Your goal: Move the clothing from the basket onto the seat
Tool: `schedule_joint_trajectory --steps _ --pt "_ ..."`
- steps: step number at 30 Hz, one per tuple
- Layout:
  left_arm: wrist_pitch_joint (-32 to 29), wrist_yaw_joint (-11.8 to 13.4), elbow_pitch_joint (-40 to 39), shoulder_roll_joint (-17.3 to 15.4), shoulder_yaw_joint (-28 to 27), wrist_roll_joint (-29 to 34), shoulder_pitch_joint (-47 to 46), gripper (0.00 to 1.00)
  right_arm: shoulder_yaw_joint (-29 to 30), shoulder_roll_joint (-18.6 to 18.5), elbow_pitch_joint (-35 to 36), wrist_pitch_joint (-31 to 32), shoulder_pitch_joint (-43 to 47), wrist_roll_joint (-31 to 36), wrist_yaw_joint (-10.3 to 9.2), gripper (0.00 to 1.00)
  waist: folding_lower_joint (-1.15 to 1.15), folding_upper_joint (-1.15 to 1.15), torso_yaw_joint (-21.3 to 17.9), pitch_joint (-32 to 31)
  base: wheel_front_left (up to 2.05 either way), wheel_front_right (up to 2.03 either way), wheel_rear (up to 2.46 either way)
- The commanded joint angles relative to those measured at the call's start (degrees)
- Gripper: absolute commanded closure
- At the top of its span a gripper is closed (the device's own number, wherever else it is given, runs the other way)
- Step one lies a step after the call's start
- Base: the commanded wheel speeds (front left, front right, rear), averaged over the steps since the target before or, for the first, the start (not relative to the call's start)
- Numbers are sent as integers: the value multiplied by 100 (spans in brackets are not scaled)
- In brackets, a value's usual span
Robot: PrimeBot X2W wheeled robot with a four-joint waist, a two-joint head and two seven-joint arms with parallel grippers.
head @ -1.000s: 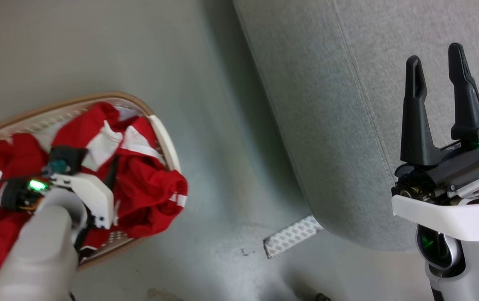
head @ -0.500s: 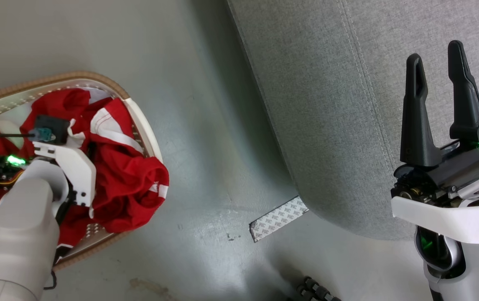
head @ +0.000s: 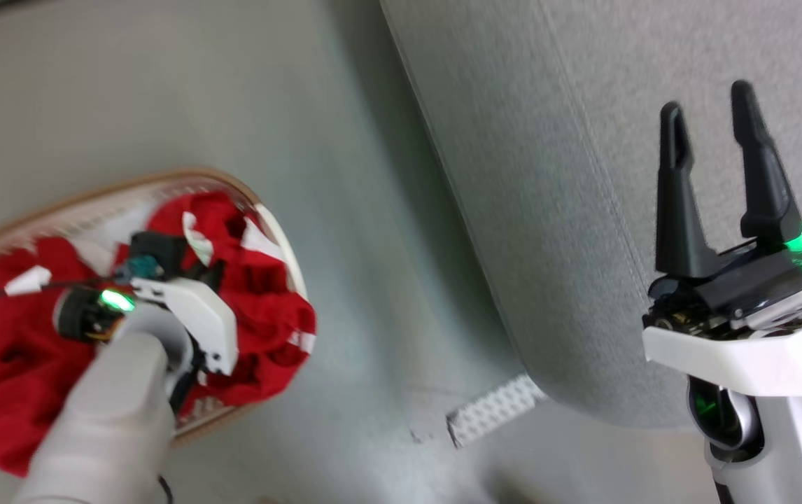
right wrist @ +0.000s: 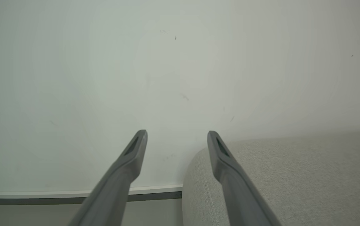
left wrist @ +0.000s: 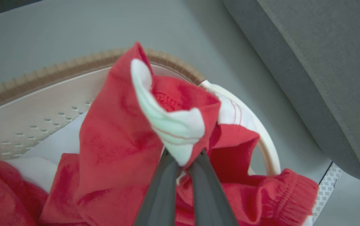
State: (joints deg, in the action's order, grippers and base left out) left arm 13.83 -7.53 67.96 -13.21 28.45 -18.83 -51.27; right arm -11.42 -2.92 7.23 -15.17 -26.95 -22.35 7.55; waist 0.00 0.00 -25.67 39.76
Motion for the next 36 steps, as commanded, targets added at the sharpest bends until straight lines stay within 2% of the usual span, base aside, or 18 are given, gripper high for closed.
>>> schedule_joint_trajectory --steps 1,6,8,13,26,28,36 --pt "46 12 -20 3 14 -42 96 100 12 -1 -34 3 45 67 -12 0 0 0 310 -478 0 0 0" --pt "133 12 -448 175 217 -427 471 100 13 -3 -219 4 221 292 -12 0 0 0 639 -1186 0 0 0" --pt "132 12 -952 179 210 -625 683 100 -6 -32 -331 3 337 384 -12 0 0 0 863 -1581 0 0 0" --pt "131 12 -1860 120 8 -728 1157 100 -4 -139 -429 4 566 100 -12 0 0 0 1245 -2174 0 0 0" --pt "133 12 -3665 152 -335 -518 1926 100 -5 -430 -579 4 1014 -306 -12 0 0 0 2145 -3144 0 0 0" --pt "133 15 -3822 135 -285 -384 1893 100 -14 -468 -615 4 1105 -317 -12 0 0 0 2281 -3266 0 0 0" --pt "108 14 -4274 263 -293 -499 1753 100 -203 -519 -761 4 1426 -374 -12 0 0 0 2597 -3698 0 0 0"
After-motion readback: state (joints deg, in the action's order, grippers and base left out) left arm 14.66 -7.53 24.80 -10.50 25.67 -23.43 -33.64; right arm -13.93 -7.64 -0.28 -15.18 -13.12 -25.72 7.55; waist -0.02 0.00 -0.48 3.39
